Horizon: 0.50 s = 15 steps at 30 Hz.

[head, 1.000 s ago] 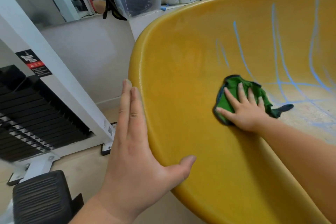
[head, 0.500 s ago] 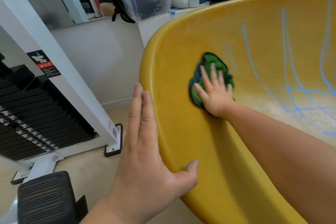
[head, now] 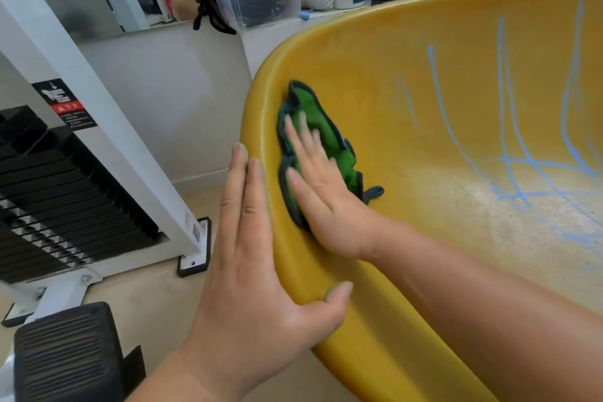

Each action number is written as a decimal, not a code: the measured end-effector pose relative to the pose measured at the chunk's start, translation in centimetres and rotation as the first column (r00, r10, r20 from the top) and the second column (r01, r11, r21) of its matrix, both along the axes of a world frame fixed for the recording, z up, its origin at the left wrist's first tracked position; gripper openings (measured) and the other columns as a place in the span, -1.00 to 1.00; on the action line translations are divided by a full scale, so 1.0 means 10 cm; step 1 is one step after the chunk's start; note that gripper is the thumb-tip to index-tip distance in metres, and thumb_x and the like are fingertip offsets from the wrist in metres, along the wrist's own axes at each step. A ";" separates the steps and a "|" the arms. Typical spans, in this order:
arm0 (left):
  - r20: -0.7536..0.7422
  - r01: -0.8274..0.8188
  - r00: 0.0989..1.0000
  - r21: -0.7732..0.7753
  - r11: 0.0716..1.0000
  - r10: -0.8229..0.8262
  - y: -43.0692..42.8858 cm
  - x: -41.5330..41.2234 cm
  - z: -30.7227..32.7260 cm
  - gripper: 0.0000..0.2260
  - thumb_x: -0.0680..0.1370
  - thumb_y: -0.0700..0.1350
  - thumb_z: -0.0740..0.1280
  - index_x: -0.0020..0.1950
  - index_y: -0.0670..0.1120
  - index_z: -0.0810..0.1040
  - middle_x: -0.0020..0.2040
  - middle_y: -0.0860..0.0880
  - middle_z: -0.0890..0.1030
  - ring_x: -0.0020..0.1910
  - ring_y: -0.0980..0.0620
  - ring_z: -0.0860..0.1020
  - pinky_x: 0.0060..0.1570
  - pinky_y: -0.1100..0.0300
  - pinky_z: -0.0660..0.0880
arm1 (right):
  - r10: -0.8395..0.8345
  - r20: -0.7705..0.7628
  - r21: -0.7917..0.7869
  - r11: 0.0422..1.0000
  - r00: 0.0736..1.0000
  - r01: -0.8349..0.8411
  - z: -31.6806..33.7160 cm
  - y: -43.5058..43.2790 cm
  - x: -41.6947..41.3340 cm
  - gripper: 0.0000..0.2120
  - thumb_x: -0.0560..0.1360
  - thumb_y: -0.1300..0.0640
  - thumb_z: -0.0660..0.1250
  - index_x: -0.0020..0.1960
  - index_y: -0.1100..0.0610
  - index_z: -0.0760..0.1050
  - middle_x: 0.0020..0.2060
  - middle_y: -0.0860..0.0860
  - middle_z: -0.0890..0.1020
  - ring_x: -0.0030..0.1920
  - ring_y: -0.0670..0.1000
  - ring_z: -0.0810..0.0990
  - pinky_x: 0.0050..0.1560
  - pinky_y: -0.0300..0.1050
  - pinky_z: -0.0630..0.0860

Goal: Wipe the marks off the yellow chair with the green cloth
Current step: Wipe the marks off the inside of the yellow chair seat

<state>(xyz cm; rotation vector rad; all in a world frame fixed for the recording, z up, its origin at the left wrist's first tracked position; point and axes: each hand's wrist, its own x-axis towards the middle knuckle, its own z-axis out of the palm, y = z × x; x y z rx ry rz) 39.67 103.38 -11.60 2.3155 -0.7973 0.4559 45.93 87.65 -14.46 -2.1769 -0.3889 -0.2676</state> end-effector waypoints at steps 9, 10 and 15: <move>-0.035 -0.022 0.999 0.014 1.000 0.023 -0.04 -0.06 0.04 0.16 0.25 0.36 0.40 0.62 -0.01 -0.20 0.60 0.17 -0.20 0.55 0.26 -0.18 0.40 0.51 -0.16 | -0.597 -0.403 -0.613 0.739 0.694 0.279 -0.76 -1.42 0.00 -0.24 0.45 -0.53 -0.26 0.57 -0.31 -0.38 0.57 -0.08 -0.43 0.62 0.15 -0.30 0.56 0.36 -0.19; -0.031 -0.023 0.999 0.008 1.000 0.023 -0.05 -0.07 0.03 0.16 0.25 0.36 0.40 0.62 -0.03 -0.18 0.61 0.15 -0.20 0.55 0.27 -0.18 0.39 0.52 -0.16 | -0.592 -0.426 -0.585 0.757 0.684 0.291 -0.71 -1.31 0.01 -0.26 0.50 -0.50 -0.22 0.58 -0.29 -0.37 0.58 -0.07 -0.43 0.62 0.18 -0.31 0.55 0.39 -0.19; -0.010 -0.016 1.000 -0.039 0.999 0.015 -0.03 -0.04 0.00 0.11 0.34 0.47 0.29 0.62 -0.12 -0.12 0.62 0.04 -0.16 0.56 0.23 -0.16 0.42 0.48 -0.14 | -0.180 -0.406 -0.280 0.958 0.896 0.065 -0.25 -0.16 -0.48 -0.41 0.65 -0.30 -0.14 0.54 -0.31 -0.41 0.56 -0.18 -0.43 0.58 0.15 -0.40 0.54 0.36 -0.30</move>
